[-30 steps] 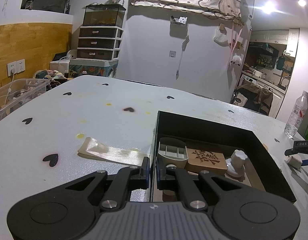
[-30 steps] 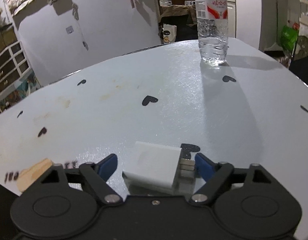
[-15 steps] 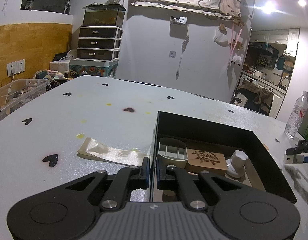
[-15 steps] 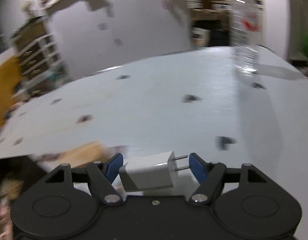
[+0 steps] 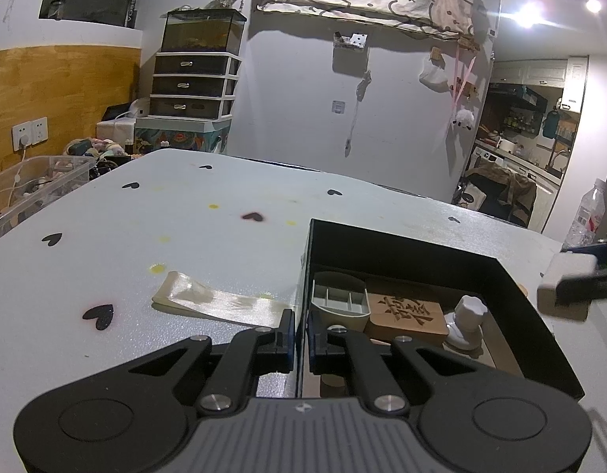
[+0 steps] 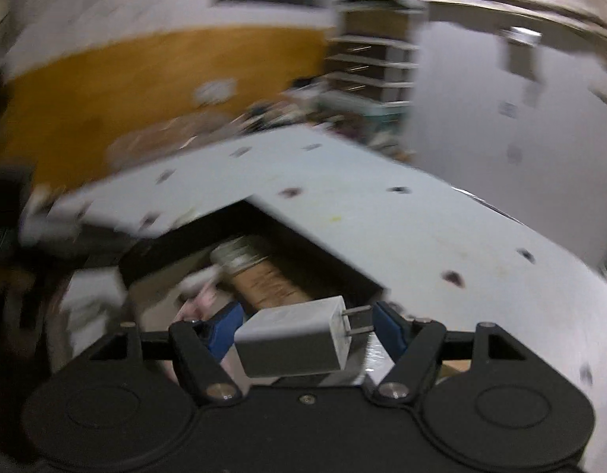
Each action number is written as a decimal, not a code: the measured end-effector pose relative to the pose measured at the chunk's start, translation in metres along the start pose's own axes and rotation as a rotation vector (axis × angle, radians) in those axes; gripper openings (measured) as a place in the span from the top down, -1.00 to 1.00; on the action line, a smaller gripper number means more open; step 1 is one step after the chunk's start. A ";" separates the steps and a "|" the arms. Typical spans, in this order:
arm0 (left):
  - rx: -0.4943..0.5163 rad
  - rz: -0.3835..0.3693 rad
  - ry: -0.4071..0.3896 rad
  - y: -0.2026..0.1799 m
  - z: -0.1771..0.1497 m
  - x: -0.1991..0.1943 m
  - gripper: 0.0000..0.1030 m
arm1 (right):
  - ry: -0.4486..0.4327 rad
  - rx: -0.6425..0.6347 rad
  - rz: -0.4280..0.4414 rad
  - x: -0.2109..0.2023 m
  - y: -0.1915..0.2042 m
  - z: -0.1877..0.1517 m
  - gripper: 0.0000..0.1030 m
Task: Organize rigid objects
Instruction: 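Carry the white charger plug into the black box and release it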
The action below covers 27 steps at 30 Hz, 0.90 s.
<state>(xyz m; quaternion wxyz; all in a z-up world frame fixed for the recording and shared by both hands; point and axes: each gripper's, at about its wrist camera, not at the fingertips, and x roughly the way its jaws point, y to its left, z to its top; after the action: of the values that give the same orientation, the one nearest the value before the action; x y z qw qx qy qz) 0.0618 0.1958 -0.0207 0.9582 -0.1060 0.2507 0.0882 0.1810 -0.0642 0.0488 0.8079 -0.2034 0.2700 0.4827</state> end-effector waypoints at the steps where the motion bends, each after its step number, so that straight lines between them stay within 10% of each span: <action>1: -0.001 -0.001 0.000 0.001 0.000 0.000 0.88 | 0.032 -0.060 0.022 0.004 0.004 0.002 -0.42; 14: -0.005 -0.006 0.002 -0.003 -0.001 0.003 0.88 | 0.155 -0.324 0.260 0.032 0.017 0.014 -0.43; 27: 0.001 -0.007 0.004 -0.004 -0.001 0.005 0.88 | 0.152 -0.267 0.245 0.020 0.008 0.011 -0.66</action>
<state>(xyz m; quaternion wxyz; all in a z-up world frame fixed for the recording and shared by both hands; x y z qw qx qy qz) 0.0665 0.1921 -0.0237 0.9581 -0.1067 0.2522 0.0843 0.1843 -0.0409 0.0446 0.6862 -0.3102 0.2865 0.5924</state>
